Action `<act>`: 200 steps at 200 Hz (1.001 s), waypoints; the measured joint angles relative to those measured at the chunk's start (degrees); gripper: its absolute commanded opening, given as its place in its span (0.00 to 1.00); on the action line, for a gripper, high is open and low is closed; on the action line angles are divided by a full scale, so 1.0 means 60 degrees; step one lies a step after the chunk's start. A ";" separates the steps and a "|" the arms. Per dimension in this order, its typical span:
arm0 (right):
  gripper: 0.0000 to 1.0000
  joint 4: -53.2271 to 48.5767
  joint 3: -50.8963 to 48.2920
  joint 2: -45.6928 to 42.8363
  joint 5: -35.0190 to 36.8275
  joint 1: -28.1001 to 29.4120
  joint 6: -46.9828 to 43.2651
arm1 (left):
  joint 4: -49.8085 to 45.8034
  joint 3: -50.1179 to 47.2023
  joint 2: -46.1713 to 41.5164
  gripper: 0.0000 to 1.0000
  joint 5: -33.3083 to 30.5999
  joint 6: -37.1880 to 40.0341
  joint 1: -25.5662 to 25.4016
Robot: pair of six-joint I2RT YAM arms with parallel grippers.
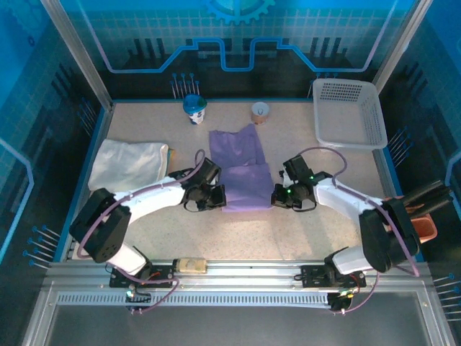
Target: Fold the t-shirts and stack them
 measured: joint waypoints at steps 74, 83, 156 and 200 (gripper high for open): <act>0.00 -0.1286 -0.0798 -0.2849 0.0736 0.0787 0.0656 | -0.0029 -0.0892 -0.1144 0.00 -0.0608 -0.1759 -0.1759; 0.00 -0.1453 -0.0798 -0.3013 0.0812 0.0882 0.0725 | -0.0051 -0.0907 -0.1300 0.00 -0.0663 -0.1949 -0.1912; 0.00 -0.2237 0.0189 -0.2772 0.0805 0.0907 0.0958 | -0.0845 -0.0477 -0.2047 0.00 -0.0801 -0.2590 -0.1934; 0.00 -0.2331 0.1942 -0.1650 0.0517 0.0448 0.0692 | -0.0976 -0.0098 -0.2051 0.00 -0.0616 -0.2594 -0.1126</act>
